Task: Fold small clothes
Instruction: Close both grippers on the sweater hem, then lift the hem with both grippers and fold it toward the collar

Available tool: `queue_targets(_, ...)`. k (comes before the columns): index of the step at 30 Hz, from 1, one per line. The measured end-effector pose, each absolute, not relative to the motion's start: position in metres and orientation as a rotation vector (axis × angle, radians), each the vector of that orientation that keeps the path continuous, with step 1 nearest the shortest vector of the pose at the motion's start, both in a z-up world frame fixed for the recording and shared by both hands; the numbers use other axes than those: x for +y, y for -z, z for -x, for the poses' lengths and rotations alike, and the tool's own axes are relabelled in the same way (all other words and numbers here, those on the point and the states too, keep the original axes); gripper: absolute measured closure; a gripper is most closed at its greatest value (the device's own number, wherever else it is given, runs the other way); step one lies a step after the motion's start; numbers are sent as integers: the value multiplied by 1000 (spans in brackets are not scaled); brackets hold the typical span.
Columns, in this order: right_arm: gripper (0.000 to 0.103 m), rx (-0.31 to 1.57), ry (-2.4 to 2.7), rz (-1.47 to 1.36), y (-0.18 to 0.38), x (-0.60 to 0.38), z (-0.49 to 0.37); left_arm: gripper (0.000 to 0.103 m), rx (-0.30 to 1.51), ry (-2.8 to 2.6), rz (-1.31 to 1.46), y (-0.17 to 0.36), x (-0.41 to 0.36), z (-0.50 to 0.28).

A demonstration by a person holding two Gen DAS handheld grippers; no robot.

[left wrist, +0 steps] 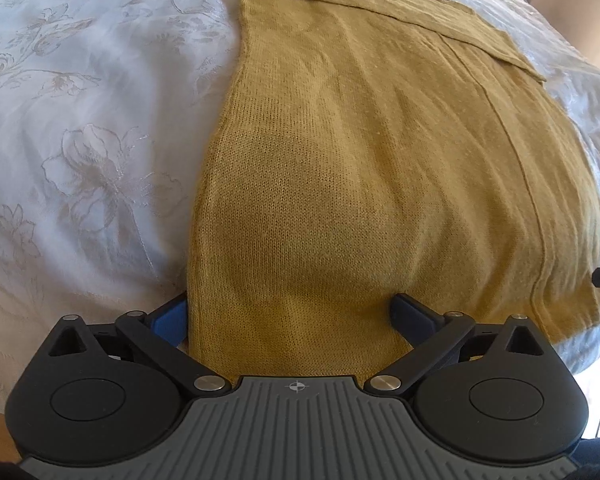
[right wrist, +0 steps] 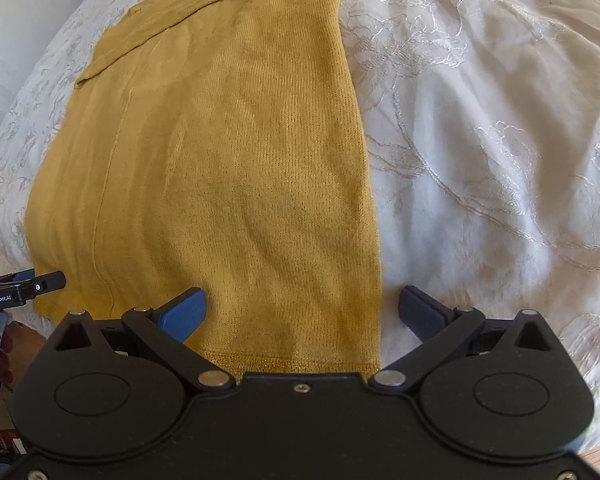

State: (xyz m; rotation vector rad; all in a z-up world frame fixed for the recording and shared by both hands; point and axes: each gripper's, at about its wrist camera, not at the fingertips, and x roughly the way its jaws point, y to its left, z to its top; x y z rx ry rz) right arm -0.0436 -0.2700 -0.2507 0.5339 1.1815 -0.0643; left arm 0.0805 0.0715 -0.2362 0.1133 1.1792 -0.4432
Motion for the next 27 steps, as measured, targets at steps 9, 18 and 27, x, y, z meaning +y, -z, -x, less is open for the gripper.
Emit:
queue_targets(9, 5, 1205, 21, -550, 249, -276, 45, 3, 1221, 453, -123, 234, 70, -89)
queue_targets(18, 83, 1162, 37, -626, 236, -280, 66, 87, 1222, 498, -70, 220, 84, -79)
queue_targets(27, 87, 952, 76, -713, 195, -269, 87, 91, 1120, 535, 68, 185, 102, -71)
